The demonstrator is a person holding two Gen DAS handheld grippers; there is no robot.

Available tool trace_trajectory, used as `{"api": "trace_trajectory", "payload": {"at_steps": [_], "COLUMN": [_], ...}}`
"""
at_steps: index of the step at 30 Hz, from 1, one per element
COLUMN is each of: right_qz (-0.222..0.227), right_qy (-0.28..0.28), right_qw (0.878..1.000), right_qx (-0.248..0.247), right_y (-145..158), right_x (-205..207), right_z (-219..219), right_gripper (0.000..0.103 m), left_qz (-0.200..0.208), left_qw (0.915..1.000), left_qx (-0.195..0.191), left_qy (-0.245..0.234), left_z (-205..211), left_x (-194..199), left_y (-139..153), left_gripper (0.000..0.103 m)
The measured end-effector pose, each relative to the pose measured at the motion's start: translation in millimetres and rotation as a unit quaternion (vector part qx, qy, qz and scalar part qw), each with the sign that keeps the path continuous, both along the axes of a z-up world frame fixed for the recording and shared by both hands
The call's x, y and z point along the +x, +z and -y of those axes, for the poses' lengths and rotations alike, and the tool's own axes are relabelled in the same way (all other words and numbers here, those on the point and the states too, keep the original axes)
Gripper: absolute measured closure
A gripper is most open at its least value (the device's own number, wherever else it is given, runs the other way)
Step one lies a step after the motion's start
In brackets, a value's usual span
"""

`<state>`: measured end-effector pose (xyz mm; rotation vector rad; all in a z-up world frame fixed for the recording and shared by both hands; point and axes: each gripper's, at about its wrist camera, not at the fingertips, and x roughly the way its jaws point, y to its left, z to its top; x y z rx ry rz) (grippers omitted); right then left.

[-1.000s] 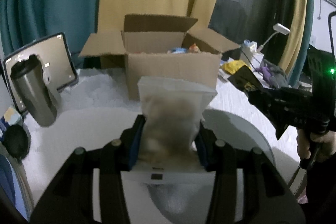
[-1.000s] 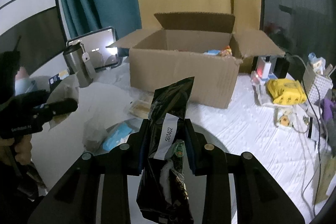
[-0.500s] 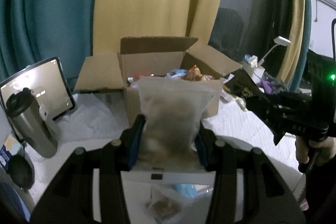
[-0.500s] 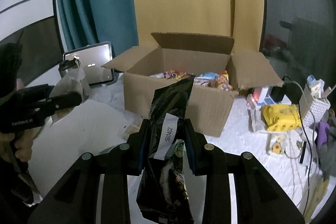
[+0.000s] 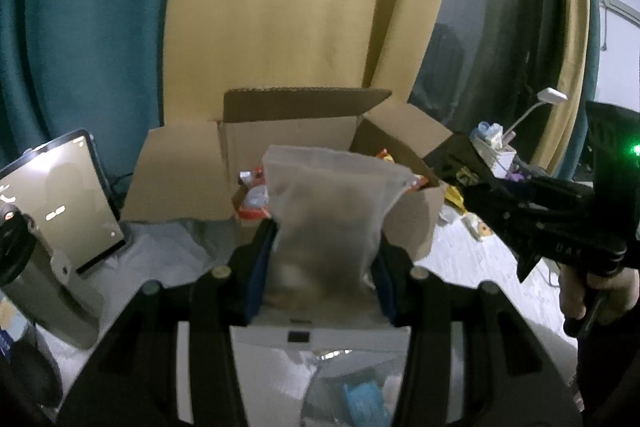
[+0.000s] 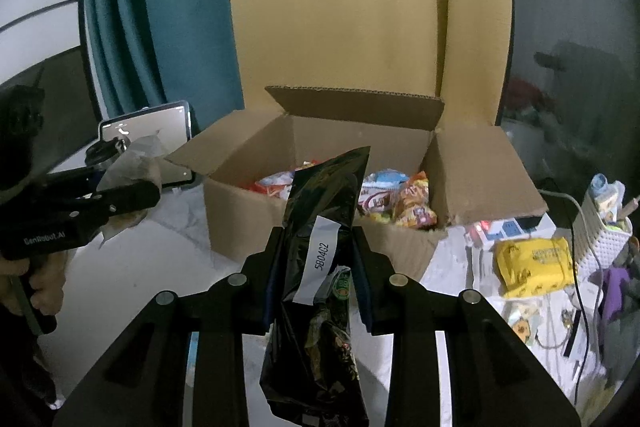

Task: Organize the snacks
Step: 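Carry both bags over the box and release them inside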

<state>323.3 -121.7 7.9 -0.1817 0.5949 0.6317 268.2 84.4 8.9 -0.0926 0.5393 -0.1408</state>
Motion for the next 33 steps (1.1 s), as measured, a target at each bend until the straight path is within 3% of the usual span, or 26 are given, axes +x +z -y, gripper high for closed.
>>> {"api": "trace_trajectory", "payload": {"at_steps": [30,33], "right_qz": [-0.002,-0.004], "right_qy": [-0.01,-0.016], "right_qw": [1.0,1.0], "right_qx": [-0.002,-0.002], "right_y": [-14,-17], "right_x": [107,119], "right_z": [-49,-51], "right_gripper": [0.069,0.069], "left_qz": [-0.001,-0.015], "left_qw": [0.9997,0.9997], "left_qx": [0.019,0.008], "left_qy": [0.015,0.017], "left_z": [-16,-19], "left_x": [131,145], "left_y": [-18,-22], "left_gripper": [0.057,0.056]}}
